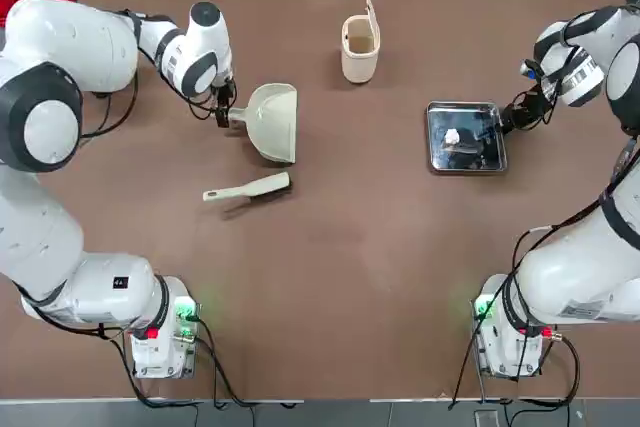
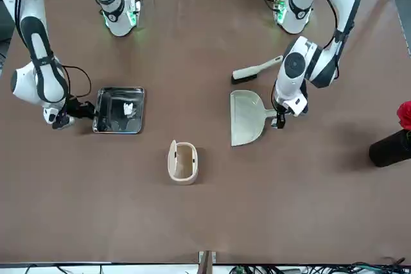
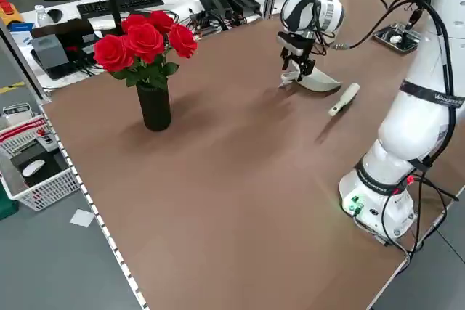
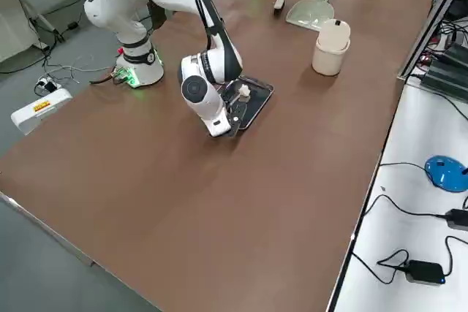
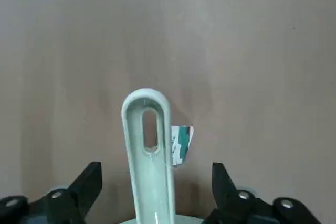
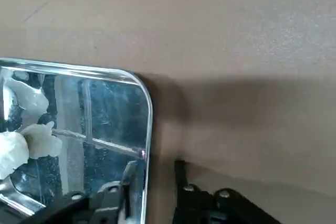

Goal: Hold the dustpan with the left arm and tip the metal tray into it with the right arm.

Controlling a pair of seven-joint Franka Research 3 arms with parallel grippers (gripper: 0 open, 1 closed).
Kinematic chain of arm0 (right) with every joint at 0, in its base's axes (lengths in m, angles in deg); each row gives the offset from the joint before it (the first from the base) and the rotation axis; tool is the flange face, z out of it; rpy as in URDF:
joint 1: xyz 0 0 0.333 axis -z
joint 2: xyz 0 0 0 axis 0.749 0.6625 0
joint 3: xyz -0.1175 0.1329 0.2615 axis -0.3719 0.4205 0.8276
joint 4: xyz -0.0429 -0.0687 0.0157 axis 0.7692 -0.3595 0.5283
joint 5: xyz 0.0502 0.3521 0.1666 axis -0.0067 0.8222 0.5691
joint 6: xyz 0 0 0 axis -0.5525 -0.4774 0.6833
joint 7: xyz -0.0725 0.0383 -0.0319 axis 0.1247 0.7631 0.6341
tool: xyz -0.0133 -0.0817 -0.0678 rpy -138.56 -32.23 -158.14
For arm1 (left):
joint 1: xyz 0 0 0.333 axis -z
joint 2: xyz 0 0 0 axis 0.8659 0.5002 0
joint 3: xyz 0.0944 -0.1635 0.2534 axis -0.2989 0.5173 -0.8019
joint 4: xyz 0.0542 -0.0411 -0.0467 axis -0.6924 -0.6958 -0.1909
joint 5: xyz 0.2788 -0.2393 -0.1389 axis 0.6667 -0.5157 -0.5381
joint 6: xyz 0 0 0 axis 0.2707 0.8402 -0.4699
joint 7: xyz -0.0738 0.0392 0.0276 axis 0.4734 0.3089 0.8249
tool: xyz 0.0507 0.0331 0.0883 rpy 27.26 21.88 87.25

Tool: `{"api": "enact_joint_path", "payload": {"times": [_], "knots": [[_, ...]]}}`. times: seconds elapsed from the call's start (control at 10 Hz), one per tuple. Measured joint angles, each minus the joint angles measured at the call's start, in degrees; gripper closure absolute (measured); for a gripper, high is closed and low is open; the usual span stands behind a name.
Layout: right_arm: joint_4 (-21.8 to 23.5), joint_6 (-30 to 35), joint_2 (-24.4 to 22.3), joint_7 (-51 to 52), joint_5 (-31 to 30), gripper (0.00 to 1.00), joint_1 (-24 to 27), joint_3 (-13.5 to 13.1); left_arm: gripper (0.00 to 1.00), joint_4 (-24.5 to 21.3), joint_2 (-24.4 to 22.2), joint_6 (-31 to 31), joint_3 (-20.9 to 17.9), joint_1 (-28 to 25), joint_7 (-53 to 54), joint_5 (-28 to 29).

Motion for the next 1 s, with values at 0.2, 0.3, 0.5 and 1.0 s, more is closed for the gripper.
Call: {"api": "enact_joint_path", "payload": {"times": [0.2,0.3,0.5,1.0], "knots": [[0.2,-0.6,0.0,0.0,0.2,0.75,-0.1,0.0,0.13,-0.6,0.1,0.0,0.0,0.0,-0.1,0.0],[0.2,-0.7,0.0,0.0,0.5,0.77,-0.2,0.0,0.17,-0.7,0.1,0.0,-0.1,-0.1,-0.1,0.0],[0.4,-0.8,0.1,0.0,1.2,0.86,-0.4,0.2,0.28,-0.8,0.2,0.0,-0.1,-0.2,-0.1,0.0],[0.6,-1.4,0.2,0.0,1.6,0.95,-1.1,0.4,0.68,-0.7,0.2,-0.1,-0.1,-0.2,-0.2,1.5]]}}
